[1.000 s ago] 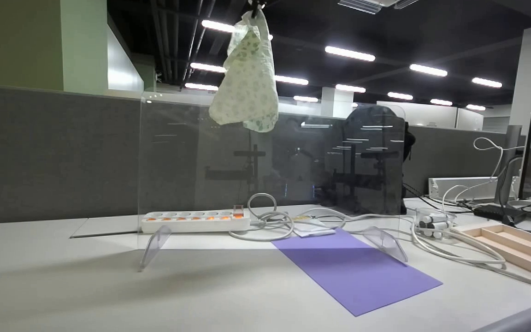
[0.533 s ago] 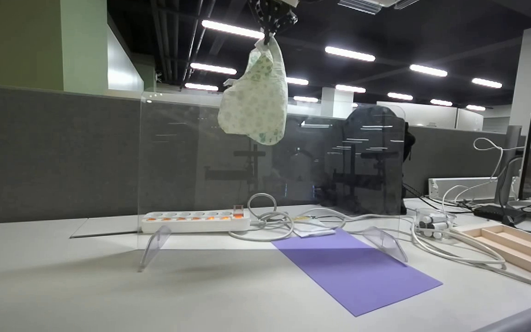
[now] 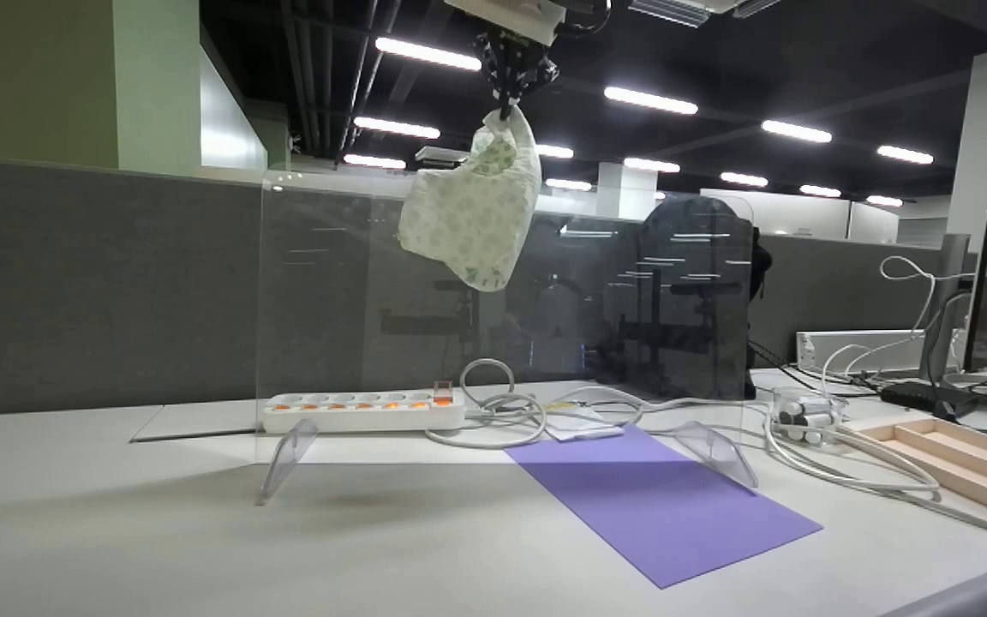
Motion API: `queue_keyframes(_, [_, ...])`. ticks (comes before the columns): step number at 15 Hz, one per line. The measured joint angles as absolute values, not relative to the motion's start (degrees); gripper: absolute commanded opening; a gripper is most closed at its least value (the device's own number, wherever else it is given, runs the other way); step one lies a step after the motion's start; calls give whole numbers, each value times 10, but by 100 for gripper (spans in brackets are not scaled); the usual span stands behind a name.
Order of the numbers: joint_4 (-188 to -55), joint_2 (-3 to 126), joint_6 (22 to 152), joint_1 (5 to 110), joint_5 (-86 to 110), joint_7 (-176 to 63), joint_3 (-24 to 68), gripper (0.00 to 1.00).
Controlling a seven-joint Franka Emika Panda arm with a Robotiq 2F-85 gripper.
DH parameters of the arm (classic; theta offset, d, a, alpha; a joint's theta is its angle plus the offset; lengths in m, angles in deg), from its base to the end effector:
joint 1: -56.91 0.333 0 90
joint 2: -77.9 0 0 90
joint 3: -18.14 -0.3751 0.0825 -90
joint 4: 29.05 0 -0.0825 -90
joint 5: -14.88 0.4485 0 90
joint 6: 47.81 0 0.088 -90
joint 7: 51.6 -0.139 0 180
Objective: Put the cloth on the clear screen
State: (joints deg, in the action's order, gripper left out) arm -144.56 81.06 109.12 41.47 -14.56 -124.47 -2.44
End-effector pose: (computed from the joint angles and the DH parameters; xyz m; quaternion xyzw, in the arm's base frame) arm 0.6634 0.0771 0.5748 -0.8437 0.3468 -0.4016 0.0817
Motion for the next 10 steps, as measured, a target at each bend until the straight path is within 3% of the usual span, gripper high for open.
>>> queue_keyframes(3, [-1446,809,1078,411,-145,-1258,-23,40])
queue_keyframes(10, [-1446,808,1066,408,-145,-1273,-23,88])
